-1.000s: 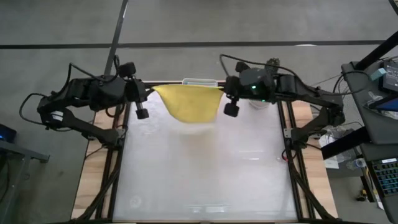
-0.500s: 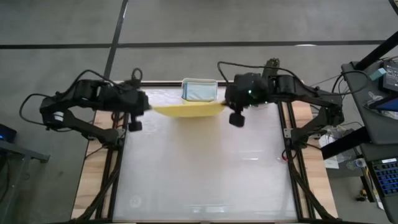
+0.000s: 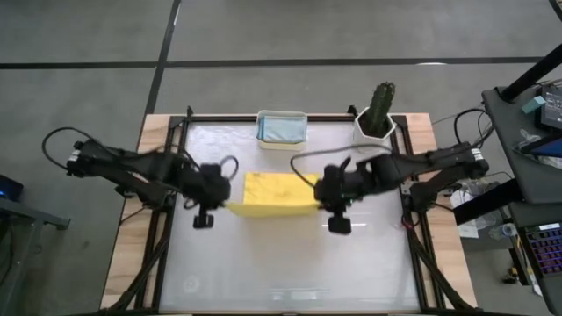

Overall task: Fold microfiber towels
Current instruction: Fold the yellow cloth

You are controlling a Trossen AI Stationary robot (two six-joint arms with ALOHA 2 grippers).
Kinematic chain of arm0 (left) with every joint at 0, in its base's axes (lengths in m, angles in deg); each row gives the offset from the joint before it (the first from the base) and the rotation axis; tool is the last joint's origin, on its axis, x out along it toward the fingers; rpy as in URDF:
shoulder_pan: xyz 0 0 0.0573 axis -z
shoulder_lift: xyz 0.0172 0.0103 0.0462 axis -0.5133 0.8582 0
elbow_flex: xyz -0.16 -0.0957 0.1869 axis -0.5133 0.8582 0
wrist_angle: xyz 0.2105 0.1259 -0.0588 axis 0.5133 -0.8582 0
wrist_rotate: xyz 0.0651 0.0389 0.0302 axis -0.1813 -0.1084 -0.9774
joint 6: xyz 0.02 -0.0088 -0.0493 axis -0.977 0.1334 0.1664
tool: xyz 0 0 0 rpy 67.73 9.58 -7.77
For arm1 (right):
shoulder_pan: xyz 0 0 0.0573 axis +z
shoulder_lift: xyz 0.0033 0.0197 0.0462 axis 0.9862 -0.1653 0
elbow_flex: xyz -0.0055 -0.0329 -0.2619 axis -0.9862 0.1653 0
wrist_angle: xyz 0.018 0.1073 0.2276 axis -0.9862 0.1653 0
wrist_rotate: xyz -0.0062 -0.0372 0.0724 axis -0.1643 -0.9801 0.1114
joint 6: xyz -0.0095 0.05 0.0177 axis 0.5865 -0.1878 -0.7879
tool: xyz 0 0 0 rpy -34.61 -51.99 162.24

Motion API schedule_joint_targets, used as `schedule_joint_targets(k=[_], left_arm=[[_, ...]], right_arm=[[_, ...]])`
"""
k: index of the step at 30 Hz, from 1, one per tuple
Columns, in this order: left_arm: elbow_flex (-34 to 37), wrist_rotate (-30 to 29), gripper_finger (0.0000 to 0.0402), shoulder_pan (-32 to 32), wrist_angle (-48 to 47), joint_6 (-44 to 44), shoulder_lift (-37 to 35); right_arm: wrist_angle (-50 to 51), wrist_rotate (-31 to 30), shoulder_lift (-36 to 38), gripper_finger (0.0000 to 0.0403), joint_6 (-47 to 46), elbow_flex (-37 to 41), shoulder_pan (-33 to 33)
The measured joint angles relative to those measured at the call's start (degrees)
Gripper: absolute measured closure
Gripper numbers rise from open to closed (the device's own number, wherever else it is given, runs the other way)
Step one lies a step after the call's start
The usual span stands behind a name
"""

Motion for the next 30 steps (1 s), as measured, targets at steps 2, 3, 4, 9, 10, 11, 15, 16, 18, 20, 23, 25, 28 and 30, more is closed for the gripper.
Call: schedule_joint_targets(k=[2, 3, 4, 9, 10, 11, 15, 16, 18, 20, 23, 25, 28, 30], left_arm=[[2.52, 1.5, 0.0402, 2.2, 3.95, 1.74, 1.2], [3.61, 2.13, 0.0402, 3.2, 5.97, 2.54, 1.88], [4.69, 3.21, 0.0402, 4.15, 8.34, 3.09, 2.75], [7.22, 9.87, 0.0401, 7.93, 18.23, 3.59, 8.31], [7.46, 11.12, 0.0402, 8.47, 19.8, 3.32, 9.47], [7.72, 12.55, 0.0401, 8.93, 21.22, 3.1, 10.65], [8.04, 22.53, 0.0402, 10.1, 26.71, 3.11, 15.72], [7.86, 24.72, 0.0402, 10.18, 27.35, 3.04, 16.89], [7.93, 27.55, 0.0402, 10.18, 27.78, 2.64, 18.47], [8.06, 29.79, 0.0402, 9.59, 28.63, 2.01, 19.54], [8.08, 30.64, 0.0402, 8.45, 28.87, 0.01, 20.13], [8.21, 30.31, 0.0402, 7.67, 29.64, -1.23, 19.88], [8.58, 28.78, 0.0402, 6.29, 30.33, -3.14, 19.72], [9.16, 28.77, 0.0402, 5.5, 31.06, -3.4, 19.72]], right_arm=[[-2.59, 1.12, 0.01, 0.0394, -3.24, 2.86, 2.15], [-4.32, 1.46, 0.01, 0.0394, -4.88, 4.45, 3.13], [-6.02, 2.07, 0.0, 0.0394, -6.39, 6.05, 4.06], [-15.9, 6.88, -0.34, 0.0394, -14.63, 14.03, 7.41], [-18.34, 8.24, -0.34, 0.0394, -16.15, 15.74, 7.83], [-20.84, 9.6, -0.36, 0.0394, -17.74, 17.52, 8.21], [-32.19, 18.94, -0.42, 0.0394, -24.65, 24.23, 9.17], [-35.69, 22.2, -0.43, 0.0394, -26.15, 25.82, 9.44], [-42.56, 26.94, -0.43, 0.0394, -28.01, 28.78, 10.06], [-47.88, 28.78, -0.43, 0.0394, -29.82, 31.14, 10.34], [-49.52, 28.08, -0.43, 0.0394, -31.52, 33.49, 10.13], [-48.68, 27.17, -0.43, 0.0394, -31.67, 34.84, 9.9], [-48.53, 26.57, -0.41, 0.0394, -32.39, 36.86, 9.24], [-48.5, 25.21, -0.43, 0.0394, -32.87, 38.09, 8.54]])
